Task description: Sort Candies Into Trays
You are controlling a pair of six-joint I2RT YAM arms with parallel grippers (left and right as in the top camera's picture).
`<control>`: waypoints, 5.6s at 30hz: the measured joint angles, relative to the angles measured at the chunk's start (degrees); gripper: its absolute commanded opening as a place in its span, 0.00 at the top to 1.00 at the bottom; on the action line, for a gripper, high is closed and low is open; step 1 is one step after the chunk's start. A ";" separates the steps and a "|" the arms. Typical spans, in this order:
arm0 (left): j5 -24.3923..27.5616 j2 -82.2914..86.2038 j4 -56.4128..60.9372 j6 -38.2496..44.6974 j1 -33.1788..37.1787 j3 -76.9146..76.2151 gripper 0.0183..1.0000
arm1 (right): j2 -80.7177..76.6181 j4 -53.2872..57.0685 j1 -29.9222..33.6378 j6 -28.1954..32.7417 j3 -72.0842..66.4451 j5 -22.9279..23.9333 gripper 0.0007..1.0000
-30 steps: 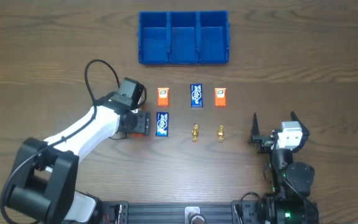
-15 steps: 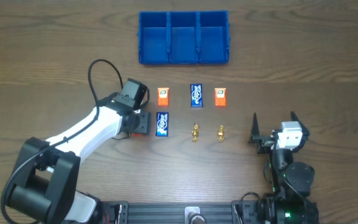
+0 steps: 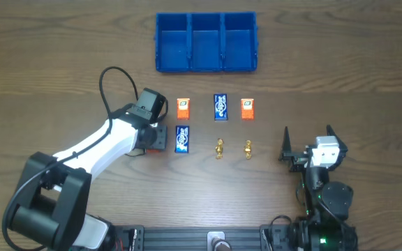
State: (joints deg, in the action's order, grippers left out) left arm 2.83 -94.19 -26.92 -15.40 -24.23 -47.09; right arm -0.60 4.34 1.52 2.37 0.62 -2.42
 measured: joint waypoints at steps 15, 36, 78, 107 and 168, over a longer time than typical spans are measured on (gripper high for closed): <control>-3.02 0.83 -15.02 -3.96 -1.20 -21.55 0.70 | 0.00 -0.02 0.00 0.00 0.00 0.00 0.00; -10.84 -36.22 -31.65 -2.38 1.36 -85.66 0.67 | 0.02 -0.02 0.00 0.00 0.00 0.00 0.00; -10.21 -13.33 -14.29 -10.62 -9.22 -40.94 0.30 | 0.00 0.00 0.00 0.00 0.00 0.00 0.00; -5.86 -19.89 -5.62 -14.71 -9.18 -27.52 0.50 | 0.00 0.00 0.00 0.00 0.00 0.00 0.00; -7.87 -34.56 -14.86 -4.35 3.87 -68.89 0.47 | 0.02 0.00 0.00 0.00 0.00 0.00 0.00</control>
State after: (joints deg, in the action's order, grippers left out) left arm -5.04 -128.75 -41.78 -19.75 -20.36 -115.98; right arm -0.58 4.34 1.52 2.37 0.62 -2.42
